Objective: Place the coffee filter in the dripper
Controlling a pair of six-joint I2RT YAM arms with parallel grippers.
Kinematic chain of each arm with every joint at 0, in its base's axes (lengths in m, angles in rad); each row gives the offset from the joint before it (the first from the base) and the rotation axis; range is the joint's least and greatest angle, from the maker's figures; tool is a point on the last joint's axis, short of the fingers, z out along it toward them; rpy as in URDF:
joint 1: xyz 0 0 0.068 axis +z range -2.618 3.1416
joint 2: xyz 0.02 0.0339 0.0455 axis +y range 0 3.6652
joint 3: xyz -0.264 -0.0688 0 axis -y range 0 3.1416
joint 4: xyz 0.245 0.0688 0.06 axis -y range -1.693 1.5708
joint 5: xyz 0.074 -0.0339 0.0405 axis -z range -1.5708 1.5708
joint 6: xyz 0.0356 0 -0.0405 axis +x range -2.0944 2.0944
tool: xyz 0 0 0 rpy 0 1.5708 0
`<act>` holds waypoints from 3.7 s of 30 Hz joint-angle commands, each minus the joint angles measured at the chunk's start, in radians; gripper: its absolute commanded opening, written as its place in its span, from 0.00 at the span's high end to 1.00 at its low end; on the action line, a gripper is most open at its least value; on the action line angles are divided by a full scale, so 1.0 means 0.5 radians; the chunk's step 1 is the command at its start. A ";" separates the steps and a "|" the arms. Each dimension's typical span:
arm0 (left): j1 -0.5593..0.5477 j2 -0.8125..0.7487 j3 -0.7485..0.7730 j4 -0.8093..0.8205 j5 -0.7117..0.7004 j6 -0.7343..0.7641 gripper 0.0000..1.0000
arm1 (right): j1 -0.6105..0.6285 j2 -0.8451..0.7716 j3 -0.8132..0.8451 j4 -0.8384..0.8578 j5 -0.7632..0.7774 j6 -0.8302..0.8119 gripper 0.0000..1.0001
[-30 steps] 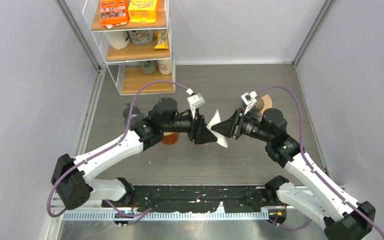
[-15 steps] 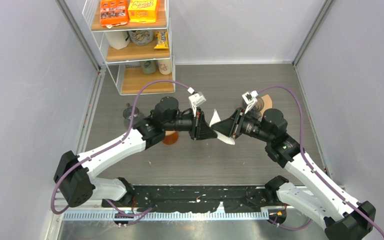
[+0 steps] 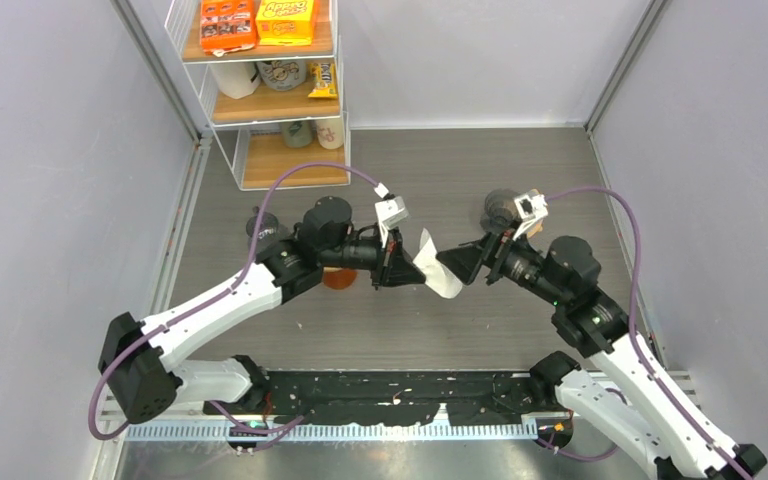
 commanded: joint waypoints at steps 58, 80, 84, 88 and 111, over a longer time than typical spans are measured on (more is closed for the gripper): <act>-0.007 -0.261 -0.026 -0.167 0.573 1.141 1.00 | 0.018 -0.289 -0.443 0.522 -1.052 -0.405 0.02; -0.007 -0.125 0.097 -0.161 0.635 1.083 0.96 | 0.079 -0.266 -0.449 0.817 -1.038 -0.308 0.01; -0.007 -0.115 0.099 -0.112 0.620 1.024 0.96 | 0.085 -0.197 -0.411 0.763 -1.019 -0.313 0.02; -0.007 -0.131 0.085 -0.081 0.578 0.993 0.96 | 0.087 -0.157 -0.400 0.679 -0.968 -0.313 0.03; -0.007 -0.199 -0.003 0.007 0.472 0.947 0.99 | 0.087 -0.245 -0.396 0.536 -0.946 -0.312 0.69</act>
